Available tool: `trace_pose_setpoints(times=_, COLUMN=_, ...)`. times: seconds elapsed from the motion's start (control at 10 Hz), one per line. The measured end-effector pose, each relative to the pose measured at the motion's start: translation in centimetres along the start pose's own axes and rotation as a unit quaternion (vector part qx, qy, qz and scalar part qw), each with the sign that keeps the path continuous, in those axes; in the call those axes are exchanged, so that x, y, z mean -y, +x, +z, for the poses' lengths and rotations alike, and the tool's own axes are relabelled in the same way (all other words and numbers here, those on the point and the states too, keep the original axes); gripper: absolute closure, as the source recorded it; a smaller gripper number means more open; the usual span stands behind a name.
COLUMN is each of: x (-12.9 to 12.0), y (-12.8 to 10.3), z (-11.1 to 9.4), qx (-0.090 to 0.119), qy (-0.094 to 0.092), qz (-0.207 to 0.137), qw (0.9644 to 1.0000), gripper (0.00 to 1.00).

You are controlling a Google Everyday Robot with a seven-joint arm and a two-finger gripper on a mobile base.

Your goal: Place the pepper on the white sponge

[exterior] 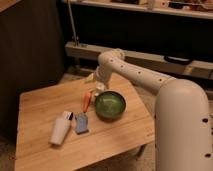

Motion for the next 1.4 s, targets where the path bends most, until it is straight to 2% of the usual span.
trace_pose_setpoints(times=0.7, x=0.0, y=0.0, z=-0.1, qx=-0.004, qy=-0.005, qz=-0.003, qw=1.0000, gripper=0.20)
trace_pose_setpoints(times=0.8, x=0.4, y=0.3, z=-0.1, qx=-0.013, qy=-0.028, qz=-0.010, qw=0.9995, gripper=0.20)
trace_pose_setpoints(times=1.0, x=3.1, y=0.5, z=1.0, qx=-0.021, qy=-0.086, qz=-0.029, qw=0.9957, gripper=0.20)
trace_pose_setpoints(times=1.1, x=4.1, y=0.4, z=1.8, qx=-0.019, qy=-0.103, qz=-0.037, qw=0.9938, gripper=0.20)
trace_pose_setpoints(times=1.2, x=4.2, y=0.0, z=2.7, qx=-0.009, qy=-0.108, qz=-0.039, qw=0.9933, gripper=0.20)
trace_pose_setpoints(times=1.4, x=4.5, y=-0.8, z=4.1, qx=0.016, qy=-0.092, qz=-0.045, qw=0.9946, gripper=0.20)
